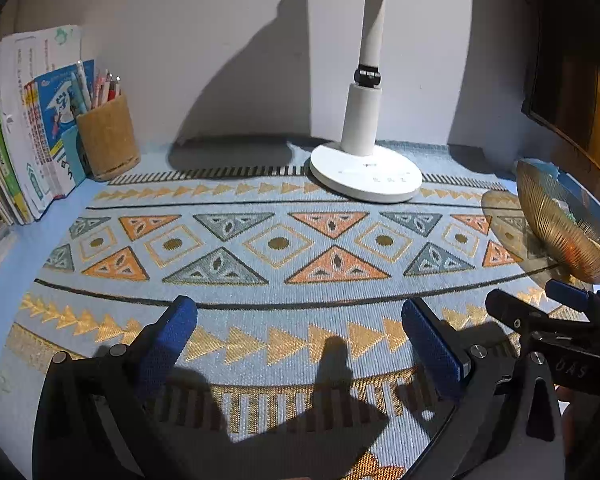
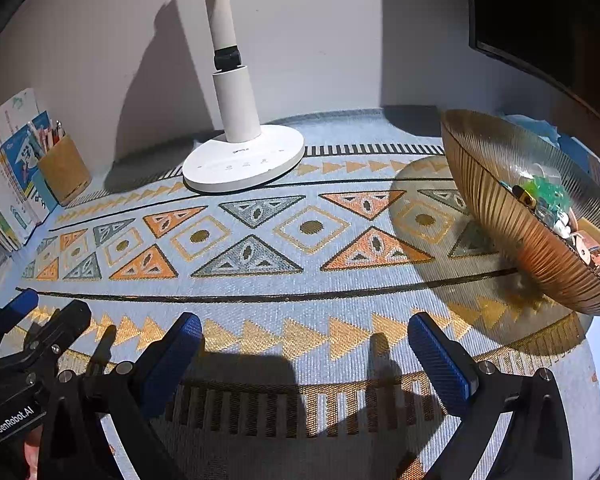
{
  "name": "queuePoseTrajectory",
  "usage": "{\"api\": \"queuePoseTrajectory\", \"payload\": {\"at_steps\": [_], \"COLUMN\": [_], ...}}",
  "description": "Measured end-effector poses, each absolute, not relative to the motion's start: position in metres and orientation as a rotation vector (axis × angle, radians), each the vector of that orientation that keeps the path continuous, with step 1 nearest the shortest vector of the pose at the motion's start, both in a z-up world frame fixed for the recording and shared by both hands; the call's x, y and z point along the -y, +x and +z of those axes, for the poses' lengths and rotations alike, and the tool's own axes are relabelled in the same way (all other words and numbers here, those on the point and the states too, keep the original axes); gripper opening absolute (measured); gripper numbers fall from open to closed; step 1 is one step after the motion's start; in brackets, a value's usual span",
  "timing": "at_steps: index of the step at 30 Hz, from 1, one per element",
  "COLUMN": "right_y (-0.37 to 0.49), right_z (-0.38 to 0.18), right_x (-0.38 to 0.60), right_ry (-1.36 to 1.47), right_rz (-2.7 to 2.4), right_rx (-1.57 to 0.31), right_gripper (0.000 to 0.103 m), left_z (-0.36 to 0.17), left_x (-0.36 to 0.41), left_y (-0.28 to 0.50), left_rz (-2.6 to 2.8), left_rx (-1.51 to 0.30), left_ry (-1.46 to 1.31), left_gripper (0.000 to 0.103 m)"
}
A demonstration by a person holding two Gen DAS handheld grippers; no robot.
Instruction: Organize rigid objects
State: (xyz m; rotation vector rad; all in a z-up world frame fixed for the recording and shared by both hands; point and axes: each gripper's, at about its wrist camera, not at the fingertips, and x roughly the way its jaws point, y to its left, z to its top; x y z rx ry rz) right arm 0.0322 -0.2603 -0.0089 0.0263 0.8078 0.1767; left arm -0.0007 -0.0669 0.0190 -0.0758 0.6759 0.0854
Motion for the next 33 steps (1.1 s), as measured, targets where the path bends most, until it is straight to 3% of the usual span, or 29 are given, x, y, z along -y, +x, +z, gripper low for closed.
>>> {"api": "queuePoseTrajectory", "payload": {"at_steps": [33], "right_y": [0.0326], "right_z": [-0.0098], "right_x": [0.2612], "right_ry": [0.019], "right_rz": [0.189], "right_rx": [-0.813], "right_gripper": [0.103], "left_z": [0.0238], "left_x": [0.059], "left_y": [-0.0072], "left_rz": [0.133], "left_rx": [-0.636], "left_ry": [-0.09], "left_gripper": [0.102]}}
